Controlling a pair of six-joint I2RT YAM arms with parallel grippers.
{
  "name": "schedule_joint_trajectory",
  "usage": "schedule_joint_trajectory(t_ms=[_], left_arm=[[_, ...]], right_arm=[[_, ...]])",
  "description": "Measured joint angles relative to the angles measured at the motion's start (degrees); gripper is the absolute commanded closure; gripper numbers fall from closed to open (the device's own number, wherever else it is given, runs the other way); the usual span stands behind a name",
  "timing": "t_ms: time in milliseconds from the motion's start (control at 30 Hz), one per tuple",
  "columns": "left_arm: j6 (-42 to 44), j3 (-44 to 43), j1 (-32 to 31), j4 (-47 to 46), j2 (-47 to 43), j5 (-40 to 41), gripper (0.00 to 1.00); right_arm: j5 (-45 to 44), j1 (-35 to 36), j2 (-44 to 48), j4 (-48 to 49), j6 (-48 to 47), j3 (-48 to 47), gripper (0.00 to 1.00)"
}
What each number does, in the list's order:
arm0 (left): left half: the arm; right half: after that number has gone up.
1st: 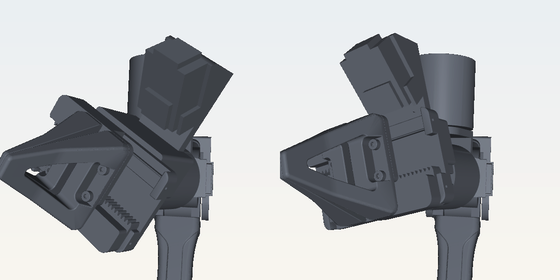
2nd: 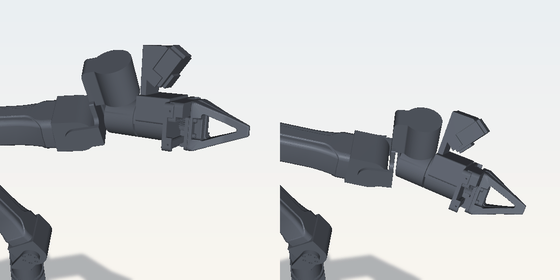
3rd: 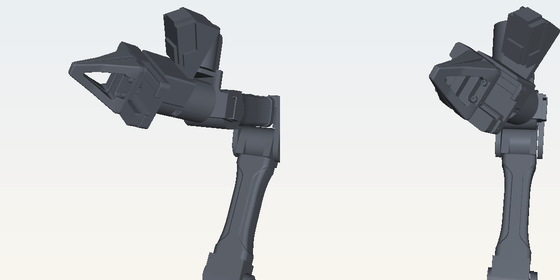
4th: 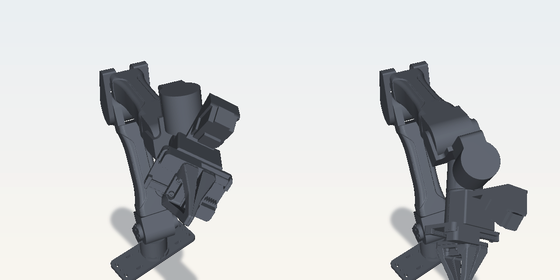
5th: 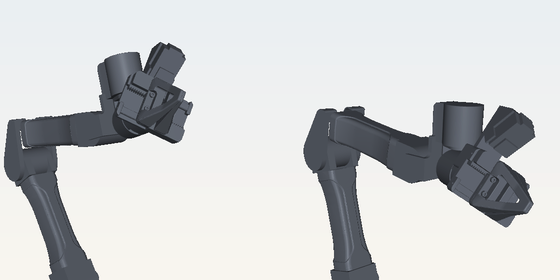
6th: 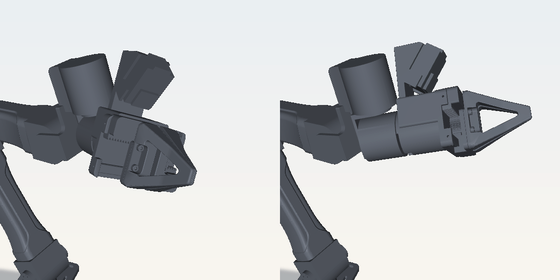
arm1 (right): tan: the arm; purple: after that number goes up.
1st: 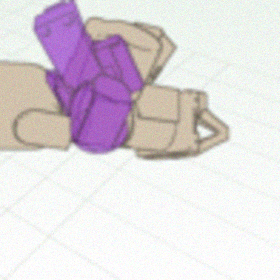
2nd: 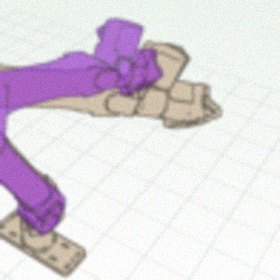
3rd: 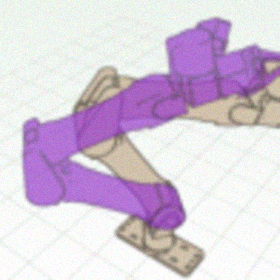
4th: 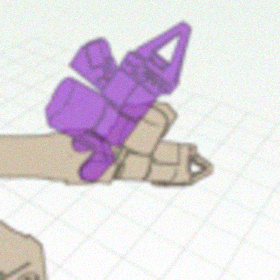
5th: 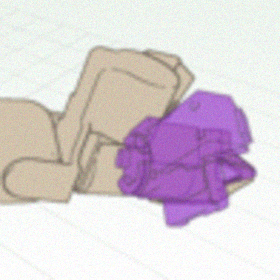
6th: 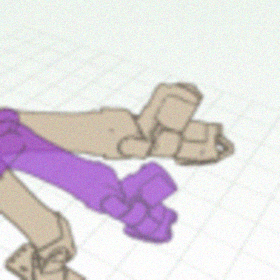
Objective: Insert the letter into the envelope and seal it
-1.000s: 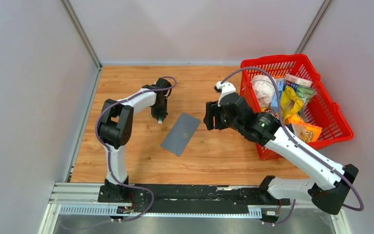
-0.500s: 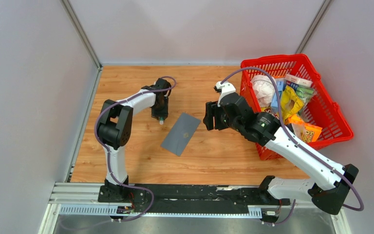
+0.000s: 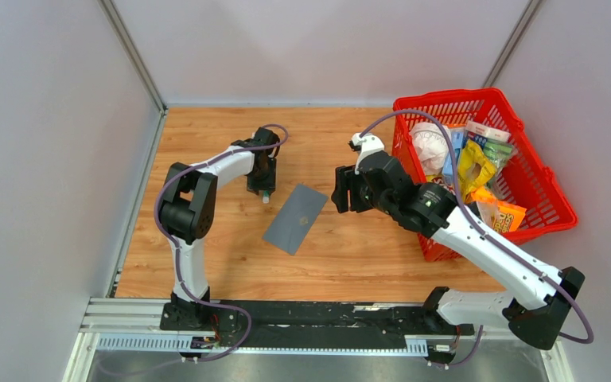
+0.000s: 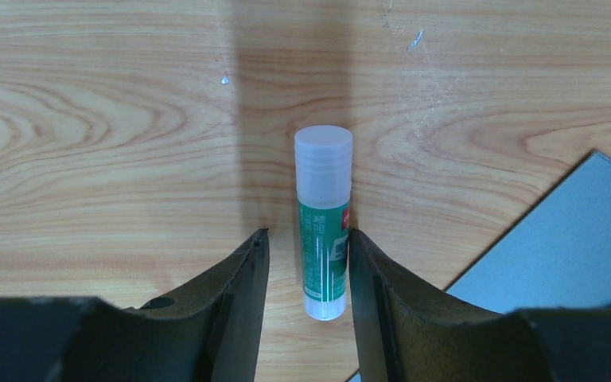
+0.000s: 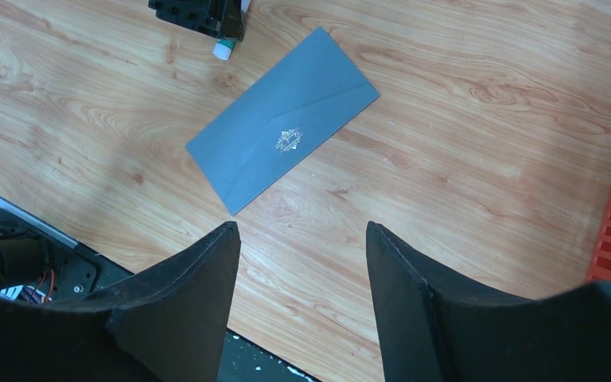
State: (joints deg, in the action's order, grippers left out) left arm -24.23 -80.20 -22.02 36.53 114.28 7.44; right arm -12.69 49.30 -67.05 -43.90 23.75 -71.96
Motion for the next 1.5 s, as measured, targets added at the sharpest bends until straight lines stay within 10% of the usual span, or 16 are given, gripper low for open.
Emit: schedule_joint_trajectory(t_ms=[567,1100,1500], left_arm=[[1.88,-2.25,0.31,1.14,-2.97,-4.11,0.3],[2.21,2.36,0.28,3.89,-37.59,-6.43,0.26],[3.21,5.97,0.28,6.43,-44.35,-4.09,0.25]], right_arm=[[-0.46,-1.46,-3.48,-0.22,-0.2,-1.77,0.32],[-3.65,-6.91,-3.61,2.89,3.74,-5.03,0.13],[-5.73,-7.58,-2.49,8.98,5.2,-4.04,0.1]])
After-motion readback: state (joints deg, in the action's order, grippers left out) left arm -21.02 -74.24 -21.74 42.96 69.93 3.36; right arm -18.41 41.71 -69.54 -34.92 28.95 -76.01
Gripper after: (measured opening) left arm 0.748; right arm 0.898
